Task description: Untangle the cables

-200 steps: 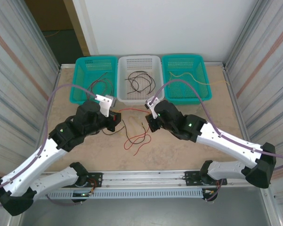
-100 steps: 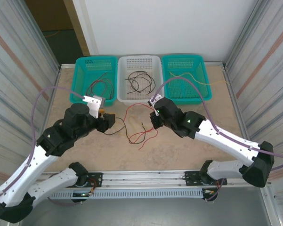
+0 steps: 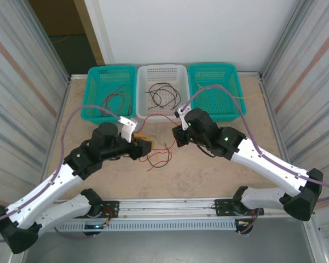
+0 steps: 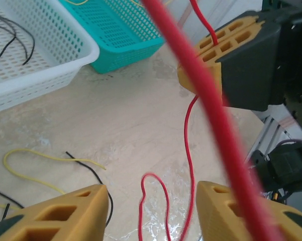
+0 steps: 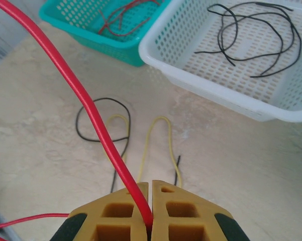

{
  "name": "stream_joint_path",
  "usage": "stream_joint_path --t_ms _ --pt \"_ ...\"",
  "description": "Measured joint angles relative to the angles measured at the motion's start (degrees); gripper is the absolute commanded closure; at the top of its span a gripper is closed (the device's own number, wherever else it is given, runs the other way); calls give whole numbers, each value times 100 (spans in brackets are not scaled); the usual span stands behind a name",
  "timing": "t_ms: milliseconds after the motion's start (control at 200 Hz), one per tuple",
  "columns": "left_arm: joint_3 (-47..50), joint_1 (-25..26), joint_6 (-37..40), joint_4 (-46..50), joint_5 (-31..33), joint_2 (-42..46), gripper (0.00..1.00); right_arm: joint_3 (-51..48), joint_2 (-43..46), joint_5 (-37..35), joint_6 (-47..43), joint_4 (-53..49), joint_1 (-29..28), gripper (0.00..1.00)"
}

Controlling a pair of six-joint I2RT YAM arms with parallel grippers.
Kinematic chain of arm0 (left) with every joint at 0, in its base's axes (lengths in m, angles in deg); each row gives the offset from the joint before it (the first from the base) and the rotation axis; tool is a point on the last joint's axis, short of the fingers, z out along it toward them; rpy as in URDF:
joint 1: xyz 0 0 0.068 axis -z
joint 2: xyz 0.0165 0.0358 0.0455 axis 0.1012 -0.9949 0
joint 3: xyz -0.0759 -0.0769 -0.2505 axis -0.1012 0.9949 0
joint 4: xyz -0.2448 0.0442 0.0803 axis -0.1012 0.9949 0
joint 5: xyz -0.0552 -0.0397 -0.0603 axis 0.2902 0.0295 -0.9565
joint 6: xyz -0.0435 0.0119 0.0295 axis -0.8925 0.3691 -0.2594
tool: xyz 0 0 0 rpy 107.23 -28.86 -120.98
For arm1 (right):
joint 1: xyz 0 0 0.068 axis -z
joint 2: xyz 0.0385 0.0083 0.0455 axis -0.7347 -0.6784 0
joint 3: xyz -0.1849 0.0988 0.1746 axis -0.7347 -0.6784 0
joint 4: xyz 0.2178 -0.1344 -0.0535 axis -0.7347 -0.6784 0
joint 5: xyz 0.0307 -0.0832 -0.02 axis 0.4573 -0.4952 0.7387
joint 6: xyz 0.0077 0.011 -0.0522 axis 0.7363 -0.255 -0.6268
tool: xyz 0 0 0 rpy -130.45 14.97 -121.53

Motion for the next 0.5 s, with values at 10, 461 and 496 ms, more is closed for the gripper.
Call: stream_joint_path --t_ms 10,461,496 --pt "2 15 13 -22 -13 -22 59 9 4 15 11 0 0 100" --pt "9 466 -2 -444 -245 -540 76 321 31 153 120 39 33 100" --pt "9 466 -4 -442 -245 -544 77 328 39 173 120 46 33 100"
